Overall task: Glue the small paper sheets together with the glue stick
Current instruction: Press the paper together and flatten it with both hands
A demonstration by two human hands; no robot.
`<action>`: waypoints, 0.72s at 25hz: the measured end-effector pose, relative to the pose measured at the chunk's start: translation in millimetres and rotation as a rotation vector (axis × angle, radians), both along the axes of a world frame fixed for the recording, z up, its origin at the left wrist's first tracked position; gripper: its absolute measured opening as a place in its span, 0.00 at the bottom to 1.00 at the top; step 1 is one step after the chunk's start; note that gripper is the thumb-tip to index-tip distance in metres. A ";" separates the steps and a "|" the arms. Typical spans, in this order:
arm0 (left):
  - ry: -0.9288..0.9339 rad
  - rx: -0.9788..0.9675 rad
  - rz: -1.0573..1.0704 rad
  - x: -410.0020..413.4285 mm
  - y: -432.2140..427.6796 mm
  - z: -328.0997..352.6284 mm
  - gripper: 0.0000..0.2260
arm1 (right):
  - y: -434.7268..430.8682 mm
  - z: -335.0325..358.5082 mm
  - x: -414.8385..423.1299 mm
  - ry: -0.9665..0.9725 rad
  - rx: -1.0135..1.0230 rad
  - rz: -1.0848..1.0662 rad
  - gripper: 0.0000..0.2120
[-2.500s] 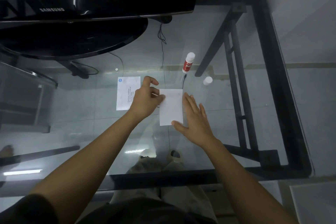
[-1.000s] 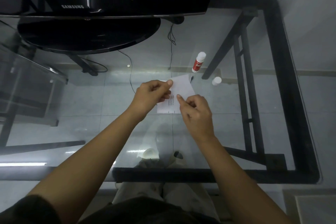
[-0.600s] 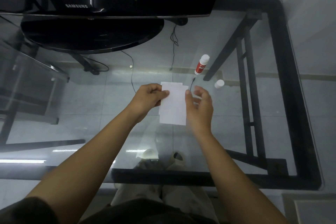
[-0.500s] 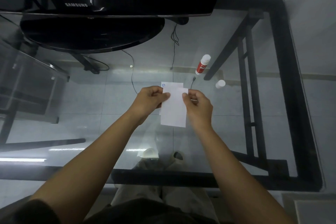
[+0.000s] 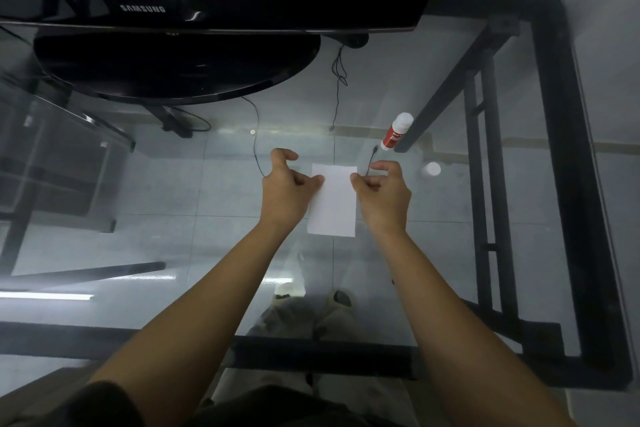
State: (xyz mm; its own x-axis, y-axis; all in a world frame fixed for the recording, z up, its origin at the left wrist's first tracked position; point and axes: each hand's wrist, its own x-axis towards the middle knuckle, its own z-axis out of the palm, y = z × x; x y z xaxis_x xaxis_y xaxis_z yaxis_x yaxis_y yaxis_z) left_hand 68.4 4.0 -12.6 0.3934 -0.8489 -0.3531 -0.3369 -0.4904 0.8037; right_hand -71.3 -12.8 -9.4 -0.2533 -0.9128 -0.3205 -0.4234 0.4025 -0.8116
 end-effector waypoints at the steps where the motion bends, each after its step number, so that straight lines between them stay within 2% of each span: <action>1: -0.010 0.002 -0.007 0.4 -0.7 -1.8 0.18 | -0.6 -1.0 0.2 0.001 0.000 -0.001 0.14; 18: -0.076 0.092 -0.004 -1.7 -11.4 -3.4 0.19 | -4.3 -6.1 3.5 0.130 -0.036 0.033 0.13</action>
State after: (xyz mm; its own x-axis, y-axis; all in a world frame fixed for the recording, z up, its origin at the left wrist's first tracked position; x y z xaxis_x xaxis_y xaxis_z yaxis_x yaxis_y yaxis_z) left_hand 66.7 -7.4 -16.1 0.4187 -0.8158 -0.3989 -0.3968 -0.5595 0.7277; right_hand -67.8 -17.1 -15.5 -0.2599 -0.9317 -0.2538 -0.5387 0.3581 -0.7626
